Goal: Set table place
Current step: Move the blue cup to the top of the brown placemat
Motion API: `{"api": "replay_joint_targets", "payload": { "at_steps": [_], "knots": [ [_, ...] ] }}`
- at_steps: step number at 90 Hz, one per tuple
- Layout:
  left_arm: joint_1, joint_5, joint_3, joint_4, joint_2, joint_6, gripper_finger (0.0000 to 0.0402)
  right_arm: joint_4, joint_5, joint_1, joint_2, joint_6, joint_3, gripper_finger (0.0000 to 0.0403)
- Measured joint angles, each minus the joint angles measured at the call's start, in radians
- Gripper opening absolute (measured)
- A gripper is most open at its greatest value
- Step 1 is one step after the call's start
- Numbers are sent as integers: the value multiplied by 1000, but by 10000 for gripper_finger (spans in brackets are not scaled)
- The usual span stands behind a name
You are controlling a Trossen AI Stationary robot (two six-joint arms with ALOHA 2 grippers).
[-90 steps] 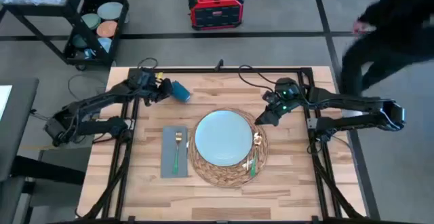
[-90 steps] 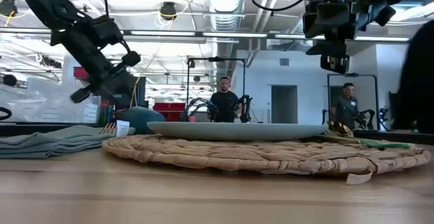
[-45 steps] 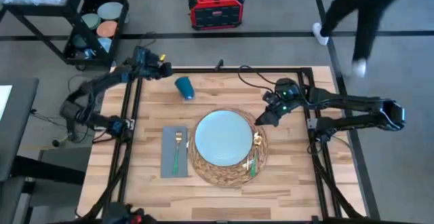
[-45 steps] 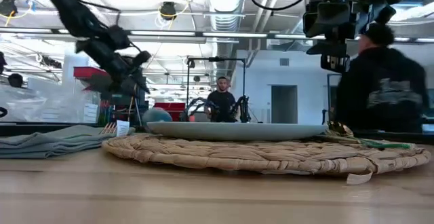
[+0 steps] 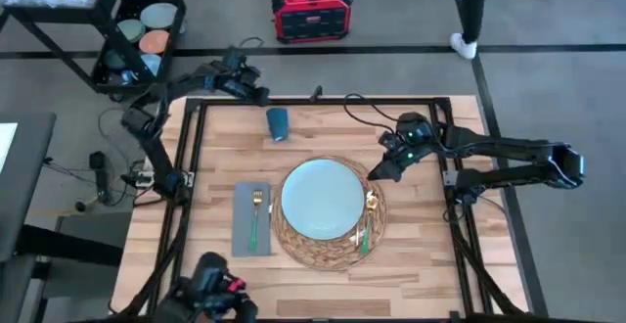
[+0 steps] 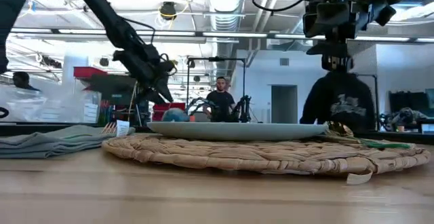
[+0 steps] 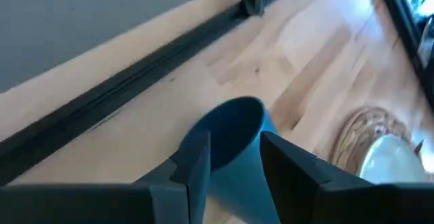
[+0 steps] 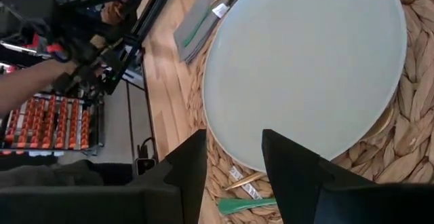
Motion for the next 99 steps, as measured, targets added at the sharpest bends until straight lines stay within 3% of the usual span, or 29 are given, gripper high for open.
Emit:
{"api": "replay_joint_targets", "payload": {
  "at_steps": [31, 41, 52, 64, 80, 99],
  "knots": [
    [1, 111, 7, 58, 6, 180, 114, 0, 1, 0, 0, -1, 0, 130],
    [-3, 112, 7, 58, 6, 163, 114, 0, 9, 0, 0, -1, 0, 130],
    [-23, 125, 7, 29, 6, 84, 114, 16, 103, -10, 0, -1, 0, 130],
    [-85, 141, 7, -121, 6, 70, 114, 120, 208, -81, 38, -1, 8, 130],
    [-180, 141, 6, -245, 6, 126, 114, 169, 169, -228, 239, -37, 168, 129],
    [-218, 133, 6, -252, 6, 119, 114, 39, 13, -331, 633, -237, 542, 127]
  ]
}}
